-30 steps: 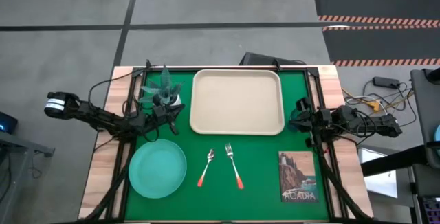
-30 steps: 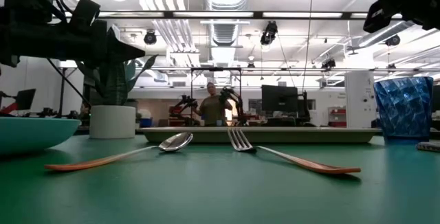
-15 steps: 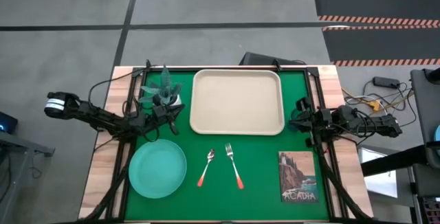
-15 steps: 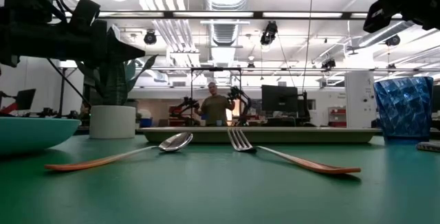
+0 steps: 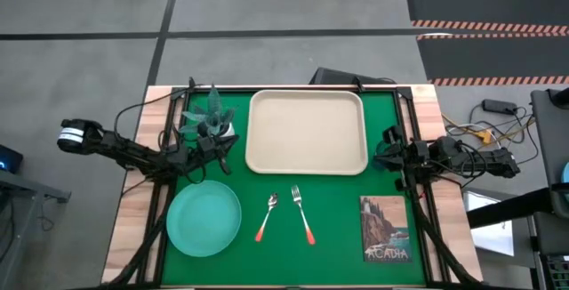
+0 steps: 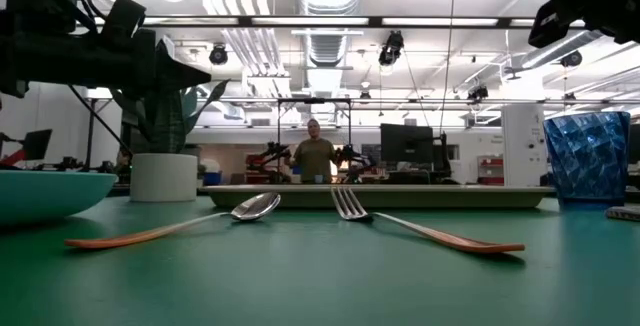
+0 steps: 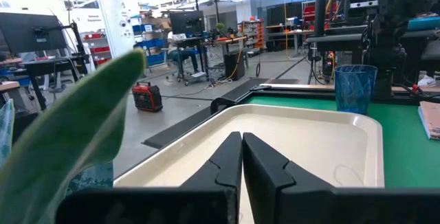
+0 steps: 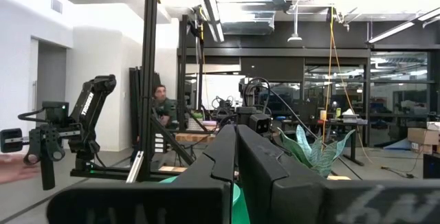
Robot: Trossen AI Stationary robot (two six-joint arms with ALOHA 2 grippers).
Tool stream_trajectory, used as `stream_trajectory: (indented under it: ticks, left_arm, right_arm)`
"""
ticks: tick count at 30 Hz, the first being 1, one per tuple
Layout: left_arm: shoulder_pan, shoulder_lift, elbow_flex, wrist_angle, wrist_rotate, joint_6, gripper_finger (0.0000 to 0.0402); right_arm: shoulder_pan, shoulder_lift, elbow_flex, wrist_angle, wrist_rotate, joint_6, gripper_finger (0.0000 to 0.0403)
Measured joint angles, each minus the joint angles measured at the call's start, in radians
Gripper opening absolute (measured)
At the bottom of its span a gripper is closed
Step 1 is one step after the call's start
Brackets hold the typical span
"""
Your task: Pick and place plate/cup/fork/spoon on tray
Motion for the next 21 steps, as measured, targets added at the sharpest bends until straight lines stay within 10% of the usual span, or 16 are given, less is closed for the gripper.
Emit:
stream_trajectory:
  ticks: [12,21]
  left_arm:
    - [0.000,0.000,0.000,0.000,0.020,-0.016,0.0000]
    - [-0.001,0.000,0.011,0.002,0.188,-0.316,0.0000]
  right_arm:
    - [0.000,0.000,0.000,0.000,0.000,0.000,0.0009]
    - [0.000,0.000,0.000,0.010,0.000,0.000,0.0009]
